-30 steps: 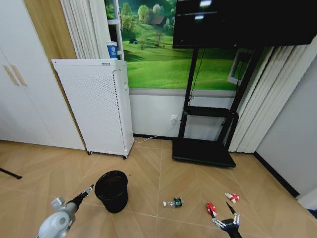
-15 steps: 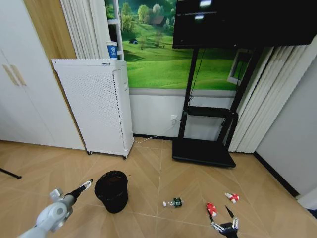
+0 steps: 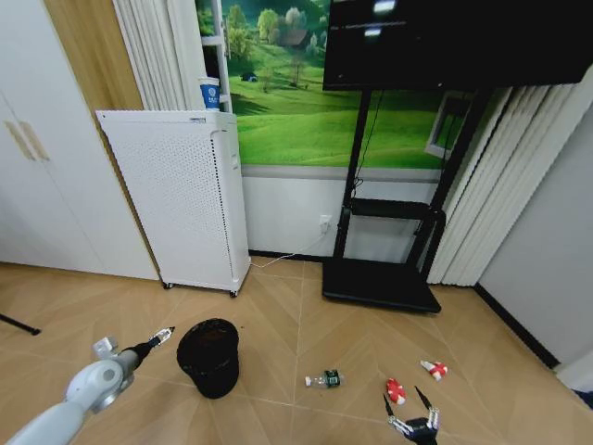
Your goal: Pick up the trash bin and place the garbage on the floor into it.
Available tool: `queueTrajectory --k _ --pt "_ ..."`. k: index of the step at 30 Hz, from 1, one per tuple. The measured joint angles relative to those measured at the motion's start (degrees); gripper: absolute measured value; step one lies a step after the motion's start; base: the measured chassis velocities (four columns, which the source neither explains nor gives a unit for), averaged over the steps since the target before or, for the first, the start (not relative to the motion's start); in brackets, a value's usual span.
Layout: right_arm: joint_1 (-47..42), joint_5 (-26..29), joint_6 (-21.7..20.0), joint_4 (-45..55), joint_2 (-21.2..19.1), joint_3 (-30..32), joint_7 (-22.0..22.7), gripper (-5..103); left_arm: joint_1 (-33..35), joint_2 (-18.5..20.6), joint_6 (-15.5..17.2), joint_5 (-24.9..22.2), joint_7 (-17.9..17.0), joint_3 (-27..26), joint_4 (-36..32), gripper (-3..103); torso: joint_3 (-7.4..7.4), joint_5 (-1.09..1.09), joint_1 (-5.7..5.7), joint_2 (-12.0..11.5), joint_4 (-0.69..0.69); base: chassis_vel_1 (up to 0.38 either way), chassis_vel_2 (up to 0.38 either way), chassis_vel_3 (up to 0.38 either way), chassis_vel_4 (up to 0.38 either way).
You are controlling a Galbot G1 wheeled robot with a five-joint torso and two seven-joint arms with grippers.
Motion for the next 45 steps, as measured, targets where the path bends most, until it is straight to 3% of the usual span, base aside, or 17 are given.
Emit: queueTrajectory --k 9,12,23,38,40,45 --pt "0.35 -0.42 0.00 -0.75 0.59 -0.54 0.11 100 -6.64 0.70 2.45 0.24 -0.95 6.17 2.78 96 0.00 -0.01 0.00 0.00 -0.02 0.000 0.000 0.000 0.000" --pt "0.44 -1.19 0.00 -1.22 1.03 -0.83 0.34 100 -11.67 1.40 3.94 -0.15 -1.66 11.67 4.09 97 0.00 -0.01 0.00 0.00 -0.02 0.000 0.000 0.000 0.000" --pt "0.63 -1.25 0.00 -1.70 1.47 -0.50 0.72 100 -16.66 1.08 5.53 2.17 -2.38 18.50 4.59 96 0.00 0.00 0.00 0.00 -0.01 0.000 0.000 0.000 0.000" --pt "1.03 -2.08 0.00 -2.40 3.07 -0.50 1.21 100 -17.64 -0.37 5.71 4.39 -2.97 21.20 6.25 92 0.00 -0.01 0.00 0.00 0.00 0.000 0.000 0.000 0.000" --pt "0.91 -2.18 0.00 -2.33 3.53 -0.44 1.26 100 -18.11 -1.03 5.74 4.94 -2.89 21.87 7.24 82 0.00 -0.01 0.00 0.00 -0.01 0.000 0.000 0.000 0.000" --pt "0.44 -2.70 0.00 -2.40 4.47 -0.27 1.35 100 -19.25 -1.92 5.63 5.51 -2.89 22.85 8.46 78 0.00 0.00 0.00 0.00 -0.03 0.000 0.000 0.000 0.000"
